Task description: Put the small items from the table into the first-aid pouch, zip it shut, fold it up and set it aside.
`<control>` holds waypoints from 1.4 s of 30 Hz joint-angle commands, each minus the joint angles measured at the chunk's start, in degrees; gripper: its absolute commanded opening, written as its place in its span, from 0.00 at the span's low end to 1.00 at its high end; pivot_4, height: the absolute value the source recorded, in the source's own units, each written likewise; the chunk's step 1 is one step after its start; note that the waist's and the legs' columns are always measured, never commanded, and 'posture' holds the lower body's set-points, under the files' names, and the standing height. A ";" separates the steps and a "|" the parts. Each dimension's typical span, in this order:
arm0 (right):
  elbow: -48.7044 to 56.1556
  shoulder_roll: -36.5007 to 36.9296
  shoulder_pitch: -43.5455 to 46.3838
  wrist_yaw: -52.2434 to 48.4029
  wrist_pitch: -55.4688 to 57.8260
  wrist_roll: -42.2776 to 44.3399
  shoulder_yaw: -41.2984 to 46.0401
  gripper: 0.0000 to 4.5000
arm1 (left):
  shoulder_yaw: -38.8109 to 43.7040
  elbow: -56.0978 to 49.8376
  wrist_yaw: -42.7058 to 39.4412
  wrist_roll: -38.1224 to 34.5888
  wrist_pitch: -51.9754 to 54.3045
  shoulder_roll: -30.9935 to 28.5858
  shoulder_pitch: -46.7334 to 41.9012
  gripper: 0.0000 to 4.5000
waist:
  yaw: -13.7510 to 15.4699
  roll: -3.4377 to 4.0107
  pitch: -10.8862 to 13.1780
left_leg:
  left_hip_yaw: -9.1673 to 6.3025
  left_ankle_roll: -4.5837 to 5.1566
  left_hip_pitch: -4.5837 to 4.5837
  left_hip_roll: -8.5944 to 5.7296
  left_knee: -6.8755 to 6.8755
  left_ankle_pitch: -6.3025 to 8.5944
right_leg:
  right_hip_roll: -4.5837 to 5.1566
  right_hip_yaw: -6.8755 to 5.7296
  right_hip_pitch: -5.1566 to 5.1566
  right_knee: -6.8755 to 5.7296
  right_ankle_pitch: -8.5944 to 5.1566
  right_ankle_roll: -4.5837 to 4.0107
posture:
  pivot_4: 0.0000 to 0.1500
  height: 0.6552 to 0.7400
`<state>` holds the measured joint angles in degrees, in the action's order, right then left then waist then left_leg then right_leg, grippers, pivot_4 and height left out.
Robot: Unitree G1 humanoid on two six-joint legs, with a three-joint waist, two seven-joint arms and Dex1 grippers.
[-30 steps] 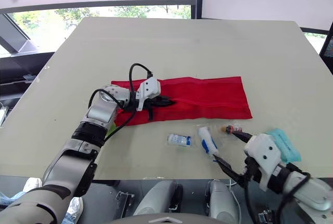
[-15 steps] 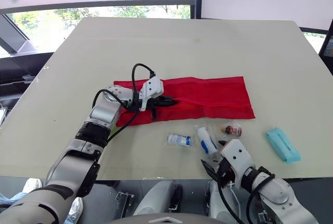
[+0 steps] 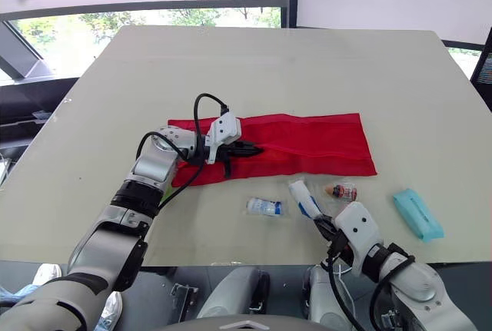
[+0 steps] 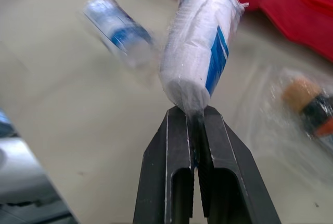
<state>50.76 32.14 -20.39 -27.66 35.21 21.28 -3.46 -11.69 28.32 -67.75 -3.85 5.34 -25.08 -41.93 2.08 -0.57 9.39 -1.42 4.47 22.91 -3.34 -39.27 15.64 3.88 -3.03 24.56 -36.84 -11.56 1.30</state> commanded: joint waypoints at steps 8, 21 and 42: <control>-1.07 -3.97 19.16 9.12 21.96 8.29 -0.41 0.02 | 2.26 -2.91 1.19 -4.38 6.02 2.31 -2.21 0.00 | -0.09 -0.03 0.02 | 0.01 0.01 0.01 -0.04 -0.02 0.00 | 0.03 0.03 0.01 -0.01 0.01 -0.02 | 1.00 0.99; -15.53 -13.98 38.53 17.13 32.78 4.80 -7.05 0.02 | 1.19 -7.63 1.50 -5.08 9.56 4.15 -0.94 0.00 | -1.27 -0.03 0.02 | -0.01 0.00 0.00 -0.10 0.00 -0.01 | 0.02 0.07 0.07 -0.16 0.02 -0.04 | 1.00 0.99; -30.93 -24.56 50.97 19.28 27.42 -5.88 -13.58 0.02 | -0.43 -13.57 2.78 -5.60 13.27 5.87 1.87 0.00 | -1.50 0.01 0.03 | 0.01 -0.03 0.00 -0.17 0.05 -0.02 | -0.01 0.19 0.21 -0.31 0.02 -0.05 | 1.00 0.99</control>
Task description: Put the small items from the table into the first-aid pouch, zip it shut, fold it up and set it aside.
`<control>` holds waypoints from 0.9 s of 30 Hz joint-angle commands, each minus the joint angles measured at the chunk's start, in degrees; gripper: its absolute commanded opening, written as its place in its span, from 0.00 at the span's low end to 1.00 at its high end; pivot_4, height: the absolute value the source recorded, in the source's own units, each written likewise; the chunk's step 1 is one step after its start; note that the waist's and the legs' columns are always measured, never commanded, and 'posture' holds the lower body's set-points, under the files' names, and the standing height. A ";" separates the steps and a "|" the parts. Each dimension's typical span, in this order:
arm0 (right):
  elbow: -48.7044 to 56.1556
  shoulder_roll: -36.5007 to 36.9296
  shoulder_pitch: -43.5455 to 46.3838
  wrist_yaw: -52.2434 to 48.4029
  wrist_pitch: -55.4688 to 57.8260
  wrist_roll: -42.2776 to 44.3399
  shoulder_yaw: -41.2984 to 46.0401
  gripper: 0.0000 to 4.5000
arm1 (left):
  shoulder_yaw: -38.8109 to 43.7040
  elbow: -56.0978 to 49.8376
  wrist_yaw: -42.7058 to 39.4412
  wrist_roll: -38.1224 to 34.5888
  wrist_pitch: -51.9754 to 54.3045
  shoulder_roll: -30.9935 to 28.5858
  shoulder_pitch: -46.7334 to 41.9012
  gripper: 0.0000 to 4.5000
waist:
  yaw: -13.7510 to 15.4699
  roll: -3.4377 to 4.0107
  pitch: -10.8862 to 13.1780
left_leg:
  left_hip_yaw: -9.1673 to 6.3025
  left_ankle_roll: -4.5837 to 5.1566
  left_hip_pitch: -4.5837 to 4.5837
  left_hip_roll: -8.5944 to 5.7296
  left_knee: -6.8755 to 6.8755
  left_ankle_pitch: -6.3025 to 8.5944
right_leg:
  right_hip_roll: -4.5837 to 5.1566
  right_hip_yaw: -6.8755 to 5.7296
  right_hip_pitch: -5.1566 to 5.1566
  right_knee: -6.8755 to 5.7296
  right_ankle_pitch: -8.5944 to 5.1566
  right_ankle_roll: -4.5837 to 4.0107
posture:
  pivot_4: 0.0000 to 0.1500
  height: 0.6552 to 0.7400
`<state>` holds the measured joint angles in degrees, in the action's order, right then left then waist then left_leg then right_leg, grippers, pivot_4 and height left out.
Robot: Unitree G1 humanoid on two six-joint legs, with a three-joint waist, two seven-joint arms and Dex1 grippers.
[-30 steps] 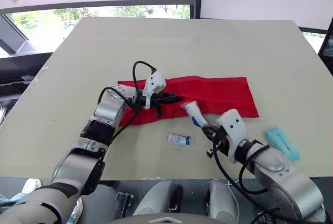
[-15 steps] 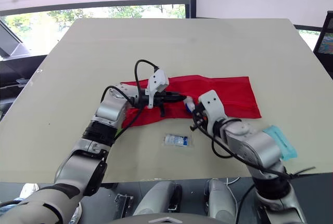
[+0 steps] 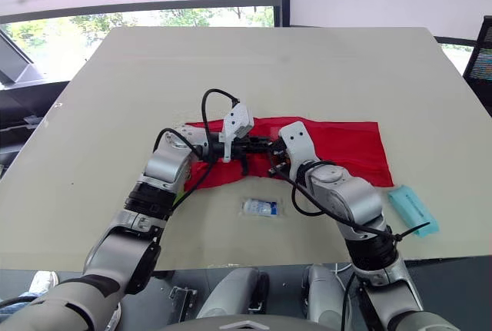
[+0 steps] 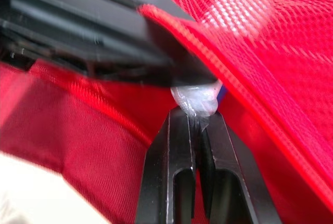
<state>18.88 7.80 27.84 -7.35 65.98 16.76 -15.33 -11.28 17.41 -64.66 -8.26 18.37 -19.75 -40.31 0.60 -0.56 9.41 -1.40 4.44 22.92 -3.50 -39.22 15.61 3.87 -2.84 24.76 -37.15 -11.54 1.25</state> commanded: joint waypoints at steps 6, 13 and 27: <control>-2.64 3.28 4.94 -4.76 -7.45 -4.61 -5.38 0.02 | -1.00 -3.25 -0.11 -1.09 0.44 0.52 0.91 0.00 | -0.02 0.00 0.00 | 0.01 -0.01 0.00 0.00 0.01 0.00 | -0.03 0.02 0.01 0.00 0.00 0.00 | 1.00 0.99; -3.11 5.99 4.91 -9.06 -10.79 -7.37 -9.62 0.02 | -0.92 -2.62 0.09 -0.94 -0.09 0.38 0.88 0.00 | -0.08 0.00 0.00 | 0.01 -0.01 0.00 0.00 0.01 0.00 | -0.02 0.02 0.01 0.00 0.00 0.00 | 1.00 0.99; 2.93 6.51 2.08 -12.73 -8.73 -5.34 -3.28 0.55 | -0.02 2.72 2.13 -0.03 -2.14 0.05 0.18 0.00 | 0.02 0.00 0.00 | -0.01 -0.02 -0.01 0.00 0.01 -0.01 | 0.02 0.01 0.01 0.00 0.00 0.00 | 1.00 0.99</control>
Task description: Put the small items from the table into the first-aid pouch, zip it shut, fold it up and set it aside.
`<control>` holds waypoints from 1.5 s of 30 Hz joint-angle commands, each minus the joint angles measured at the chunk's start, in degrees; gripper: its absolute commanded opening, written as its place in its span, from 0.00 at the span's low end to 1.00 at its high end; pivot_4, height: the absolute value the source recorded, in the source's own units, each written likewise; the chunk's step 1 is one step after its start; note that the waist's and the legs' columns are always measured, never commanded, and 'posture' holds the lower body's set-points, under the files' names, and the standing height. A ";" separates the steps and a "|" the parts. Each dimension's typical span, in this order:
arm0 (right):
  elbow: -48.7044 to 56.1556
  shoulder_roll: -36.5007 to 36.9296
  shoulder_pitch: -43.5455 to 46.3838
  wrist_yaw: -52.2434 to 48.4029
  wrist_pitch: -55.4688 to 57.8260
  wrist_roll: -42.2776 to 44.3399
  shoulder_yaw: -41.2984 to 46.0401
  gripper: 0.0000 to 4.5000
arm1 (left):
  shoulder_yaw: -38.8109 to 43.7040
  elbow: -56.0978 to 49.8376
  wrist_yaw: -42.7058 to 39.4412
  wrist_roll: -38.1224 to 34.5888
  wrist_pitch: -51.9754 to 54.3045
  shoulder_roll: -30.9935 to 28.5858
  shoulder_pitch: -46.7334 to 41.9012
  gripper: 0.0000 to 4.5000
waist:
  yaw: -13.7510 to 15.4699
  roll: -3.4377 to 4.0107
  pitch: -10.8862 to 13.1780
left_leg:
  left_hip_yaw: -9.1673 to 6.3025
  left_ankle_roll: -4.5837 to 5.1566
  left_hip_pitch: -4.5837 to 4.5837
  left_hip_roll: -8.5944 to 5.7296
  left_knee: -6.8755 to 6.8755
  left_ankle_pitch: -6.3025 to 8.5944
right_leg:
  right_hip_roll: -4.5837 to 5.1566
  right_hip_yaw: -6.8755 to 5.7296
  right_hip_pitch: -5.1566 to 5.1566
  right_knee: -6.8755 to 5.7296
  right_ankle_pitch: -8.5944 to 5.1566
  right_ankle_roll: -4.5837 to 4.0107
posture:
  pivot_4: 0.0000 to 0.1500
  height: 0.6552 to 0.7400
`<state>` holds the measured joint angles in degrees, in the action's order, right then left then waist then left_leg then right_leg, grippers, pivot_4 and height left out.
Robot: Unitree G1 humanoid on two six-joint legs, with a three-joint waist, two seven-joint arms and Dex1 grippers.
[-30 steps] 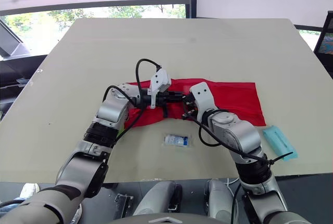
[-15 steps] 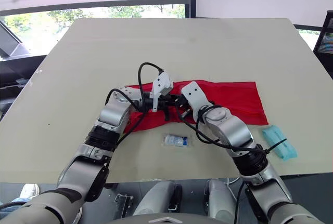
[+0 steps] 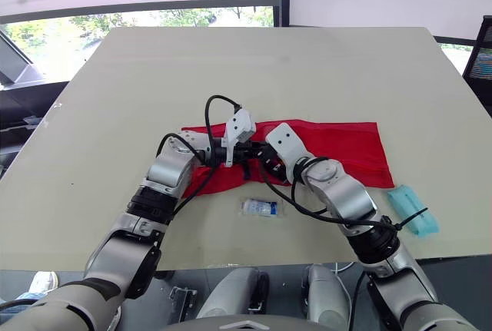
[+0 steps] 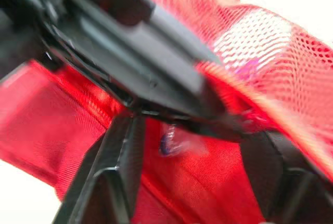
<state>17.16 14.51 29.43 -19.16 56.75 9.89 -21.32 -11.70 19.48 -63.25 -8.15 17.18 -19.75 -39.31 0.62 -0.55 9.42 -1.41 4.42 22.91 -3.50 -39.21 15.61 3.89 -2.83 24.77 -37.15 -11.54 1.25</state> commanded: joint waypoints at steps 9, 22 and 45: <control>14.98 4.03 -4.75 -5.21 1.89 6.22 6.86 0.55 | 0.98 2.59 1.83 -0.56 -1.45 0.68 -1.60 0.00 | 0.12 0.00 0.00 | -0.01 0.01 0.00 -0.01 0.00 0.00 | 0.02 -0.01 -0.01 0.01 0.00 0.00 | 1.00 0.99; 33.26 11.06 -39.88 -21.27 -23.58 22.21 35.82 0.55 | 2.60 5.35 3.10 -0.64 -3.06 -0.49 -2.18 0.00 | 0.21 -0.02 0.00 | -0.05 0.02 -0.04 0.01 0.00 0.01 | 0.01 -0.05 -0.12 0.15 0.03 0.12 | 1.00 0.99; 1.83 26.69 -76.30 -60.60 -44.92 35.49 92.08 1.00 | 2.19 13.46 1.01 0.97 -9.03 -1.27 -4.68 0.00 | 0.62 -0.01 0.01 | 0.02 0.32 -0.11 0.21 0.05 0.20 | 0.11 -0.09 -0.29 0.35 0.01 0.11 | 1.00 0.99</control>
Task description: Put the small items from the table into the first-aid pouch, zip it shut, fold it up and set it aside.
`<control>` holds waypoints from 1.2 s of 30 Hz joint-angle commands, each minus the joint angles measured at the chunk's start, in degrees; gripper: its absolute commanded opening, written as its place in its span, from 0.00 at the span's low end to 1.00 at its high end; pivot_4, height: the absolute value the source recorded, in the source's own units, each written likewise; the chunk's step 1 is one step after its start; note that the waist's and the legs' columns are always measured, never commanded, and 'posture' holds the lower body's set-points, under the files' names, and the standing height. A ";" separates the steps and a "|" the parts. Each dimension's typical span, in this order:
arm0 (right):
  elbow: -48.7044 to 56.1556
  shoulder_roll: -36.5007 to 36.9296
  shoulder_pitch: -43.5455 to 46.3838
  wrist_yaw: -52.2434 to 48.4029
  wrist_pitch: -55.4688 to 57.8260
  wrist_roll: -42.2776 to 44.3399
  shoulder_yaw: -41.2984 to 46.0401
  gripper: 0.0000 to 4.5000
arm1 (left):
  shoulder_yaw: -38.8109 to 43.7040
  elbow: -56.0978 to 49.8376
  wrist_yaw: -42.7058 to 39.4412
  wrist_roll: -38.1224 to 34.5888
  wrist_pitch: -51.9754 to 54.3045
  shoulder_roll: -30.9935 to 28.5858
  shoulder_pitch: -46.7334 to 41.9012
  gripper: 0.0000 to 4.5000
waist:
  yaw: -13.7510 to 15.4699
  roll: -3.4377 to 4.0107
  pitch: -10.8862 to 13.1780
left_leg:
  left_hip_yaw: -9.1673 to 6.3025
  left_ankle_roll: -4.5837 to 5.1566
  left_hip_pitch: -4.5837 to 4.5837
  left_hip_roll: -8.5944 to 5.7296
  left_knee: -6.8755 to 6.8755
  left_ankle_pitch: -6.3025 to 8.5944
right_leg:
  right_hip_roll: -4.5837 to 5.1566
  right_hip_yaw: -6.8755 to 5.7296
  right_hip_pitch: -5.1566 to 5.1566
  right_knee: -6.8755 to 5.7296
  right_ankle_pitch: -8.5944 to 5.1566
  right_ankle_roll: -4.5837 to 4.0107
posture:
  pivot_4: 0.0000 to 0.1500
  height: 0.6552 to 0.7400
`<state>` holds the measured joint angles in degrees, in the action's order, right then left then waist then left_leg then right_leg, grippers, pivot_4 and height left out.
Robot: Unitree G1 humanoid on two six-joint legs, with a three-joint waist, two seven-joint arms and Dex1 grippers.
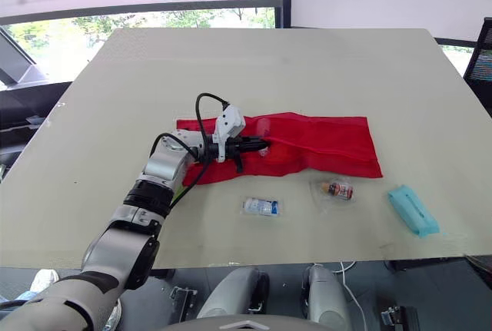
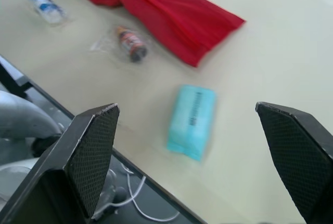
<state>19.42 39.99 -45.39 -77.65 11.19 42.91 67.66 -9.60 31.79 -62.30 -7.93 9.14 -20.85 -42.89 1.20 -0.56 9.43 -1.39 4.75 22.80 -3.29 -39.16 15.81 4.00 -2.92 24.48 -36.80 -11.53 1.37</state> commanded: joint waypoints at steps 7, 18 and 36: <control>2.38 1.63 -2.45 -3.53 2.78 5.02 1.68 1.00 | -0.04 2.41 -0.36 0.92 -1.85 -0.19 -1.19 0.00 | 0.36 0.00 0.00 | 0.01 0.03 0.03 0.04 0.00 0.02 | 0.04 -0.03 0.00 0.03 0.00 0.00 | 1.00 0.99; 9.32 1.93 -2.09 -3.96 4.48 6.45 -2.22 1.00 | 0.08 3.18 -0.48 1.32 -2.36 -0.60 -1.34 0.00 | 0.76 0.00 0.00 | 0.02 0.02 0.04 0.04 0.00 0.02 | 0.06 -0.04 0.01 0.04 0.00 0.02 | 1.00 0.99; 20.38 3.54 6.40 6.24 7.06 6.49 -15.26 1.00 | 0.25 2.34 0.05 1.63 -2.74 -0.73 -0.52 0.00 | 1.02 -0.02 0.00 | 0.01 0.01 0.05 0.05 0.00 0.02 | 0.05 -0.08 0.01 0.05 0.00 0.02 | 1.00 0.99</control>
<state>36.51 43.01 -39.80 -73.53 17.78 49.39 54.60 -9.55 34.37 -62.73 -6.97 6.71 -20.84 -43.63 2.23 -0.58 9.43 -1.37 4.75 22.85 -3.25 -39.16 15.82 4.05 -3.00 24.49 -36.75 -11.53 1.38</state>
